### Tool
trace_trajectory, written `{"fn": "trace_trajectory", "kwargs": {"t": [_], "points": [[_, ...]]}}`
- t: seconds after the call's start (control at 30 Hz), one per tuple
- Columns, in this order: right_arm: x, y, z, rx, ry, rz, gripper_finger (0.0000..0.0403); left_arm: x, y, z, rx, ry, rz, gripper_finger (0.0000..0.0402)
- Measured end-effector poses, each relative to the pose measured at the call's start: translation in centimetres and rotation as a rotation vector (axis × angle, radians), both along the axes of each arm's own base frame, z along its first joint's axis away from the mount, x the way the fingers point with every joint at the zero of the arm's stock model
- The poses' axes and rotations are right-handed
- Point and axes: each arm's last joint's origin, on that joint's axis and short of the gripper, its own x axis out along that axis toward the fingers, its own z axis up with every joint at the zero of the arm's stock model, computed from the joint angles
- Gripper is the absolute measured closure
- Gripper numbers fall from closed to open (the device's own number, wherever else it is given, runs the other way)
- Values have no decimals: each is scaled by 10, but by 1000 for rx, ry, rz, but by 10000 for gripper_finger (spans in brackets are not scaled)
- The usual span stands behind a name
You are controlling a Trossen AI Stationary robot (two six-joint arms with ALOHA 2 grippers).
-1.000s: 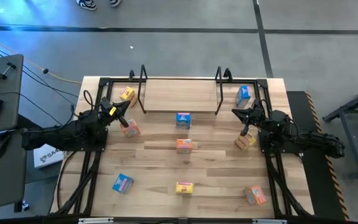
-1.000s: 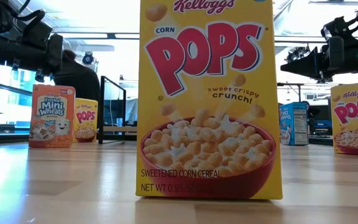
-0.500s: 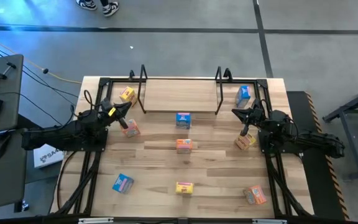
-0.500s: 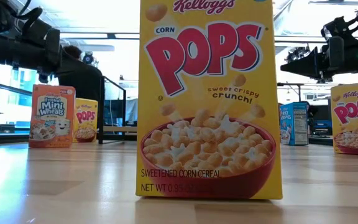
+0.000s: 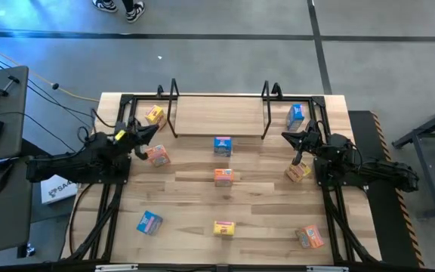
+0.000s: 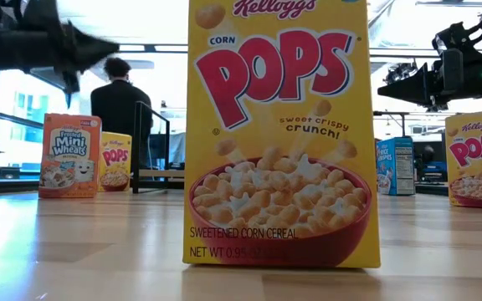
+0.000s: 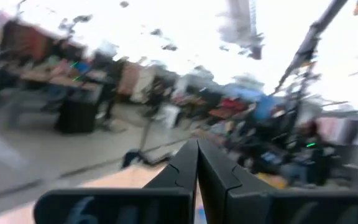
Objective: Stack cereal on shelf
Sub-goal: Put the left yellow cereal box on the shelf
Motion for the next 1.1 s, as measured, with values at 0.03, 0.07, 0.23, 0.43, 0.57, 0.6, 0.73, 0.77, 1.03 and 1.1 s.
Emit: {"fn": "trace_trajectory", "kwargs": {"t": [0.03, 0.07, 0.23, 0.43, 0.57, 0.6, 0.73, 0.77, 1.03, 1.1], "points": [[0, 0, 0, 0, 0, 0, 402, 0, -1, 3, 21, -8, -29, 401], [0, 0, 0, 0, 0, 0, 402, 0, -2, 7, 40, -8, -56, 401], [0, 0, 0, 0, 0, 0, 402, 2, -3, 36, 67, 29, -86, 401], [0, 0, 0, 0, 0, 0, 402, 12, 6, 84, -14, 369, 72, 401], [0, 0, 0, 0, 0, 0, 402, 17, 18, 118, -93, 685, 212, 401], [0, 0, 0, 0, 0, 0, 402, 18, 22, 125, -115, 752, 237, 401], [0, 0, 0, 0, 0, 0, 402, 24, 41, 144, -236, 1025, 278, 391], [0, 0, 0, 0, 0, 1, 402, 25, 47, 146, -267, 1095, 294, 385], [0, 0, 0, 0, 0, 0, 402, 38, 102, 133, -450, 1351, 290, 293], [0, 0, 0, 0, 0, 0, 402, 37, 114, 126, -509, 1363, 288, 264]]}}
